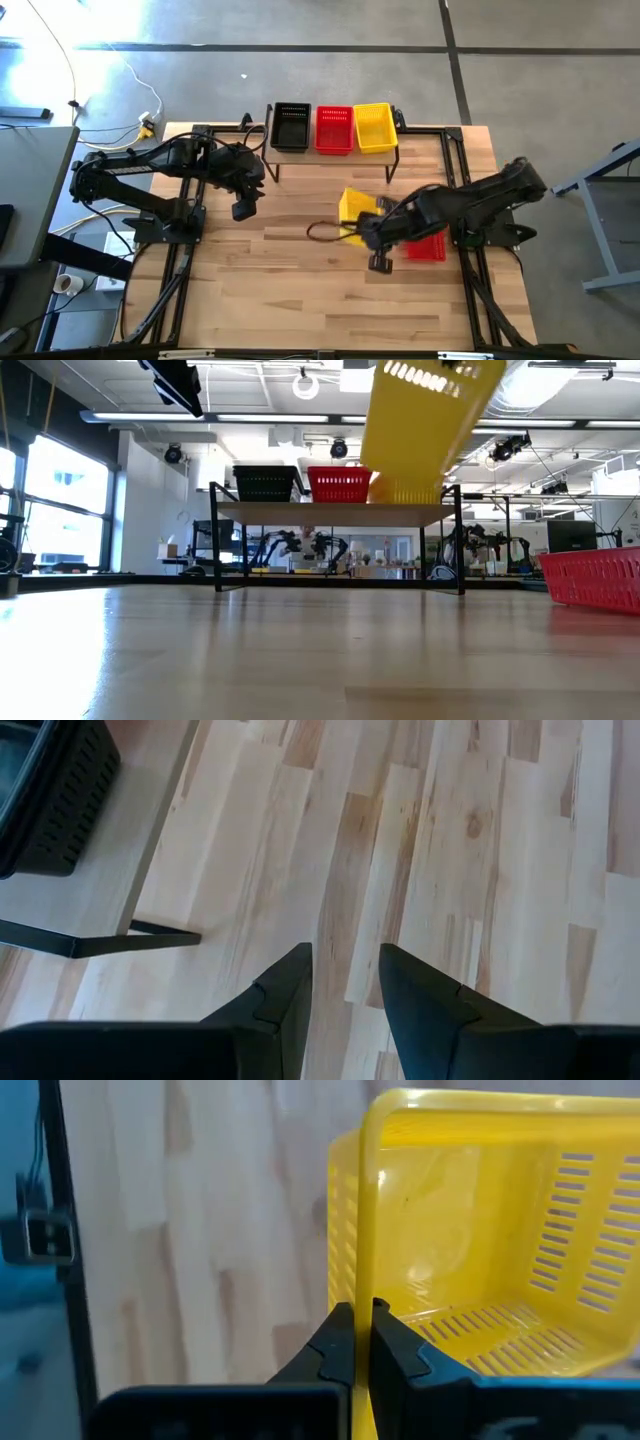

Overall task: Stack baskets on shelf by color
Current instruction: Stack the yellow basket on top of the yellow basket on the shelf

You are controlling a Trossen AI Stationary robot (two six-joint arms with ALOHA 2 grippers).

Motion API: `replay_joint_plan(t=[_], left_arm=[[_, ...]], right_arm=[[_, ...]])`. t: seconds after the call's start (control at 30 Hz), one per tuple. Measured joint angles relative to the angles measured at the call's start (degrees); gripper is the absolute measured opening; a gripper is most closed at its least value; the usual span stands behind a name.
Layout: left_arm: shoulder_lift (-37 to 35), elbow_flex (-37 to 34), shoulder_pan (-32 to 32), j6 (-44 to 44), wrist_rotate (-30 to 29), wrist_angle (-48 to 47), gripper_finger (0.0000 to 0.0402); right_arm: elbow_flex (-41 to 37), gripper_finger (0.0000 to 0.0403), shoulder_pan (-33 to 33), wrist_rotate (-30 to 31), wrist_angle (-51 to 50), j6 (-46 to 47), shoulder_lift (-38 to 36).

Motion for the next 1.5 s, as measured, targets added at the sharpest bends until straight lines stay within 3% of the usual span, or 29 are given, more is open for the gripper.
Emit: replay_joint_plan(t=[0.3, 0.57, 1.0, 1.2, 1.5], left_arm=[[0.0, 0.0, 0.0, 0.4, -0.2, 0.0, 0.0110], [0.0, 0.0, 0.1, 0.6, -7.5, 0.0, 0.0110], [0.0, 0.0, 0.4, 1.1, -17.8, 2.4, 0.0110], [0.0, 0.0, 3.1, 1.1, -18.0, 3.7, 0.0110], [0.0, 0.0, 8.7, 1.9, -17.9, 6.3, 0.0110]], right_arm=[[0.0, 0.0000, -3.4, 12.4, 0.0, -7.1, -8.6], [0.0, 0.0000, -10.2, 18.7, 0.1, -20.1, -11.6], [0.0, 0.0000, -28.2, 17.9, 0.0, -43.6, -11.9], [0.0, 0.0000, -35.3, 12.5, -2.5, -49.5, -11.4], [0.0, 0.0000, -39.6, 11.0, -3.6, -56.7, -9.4]])
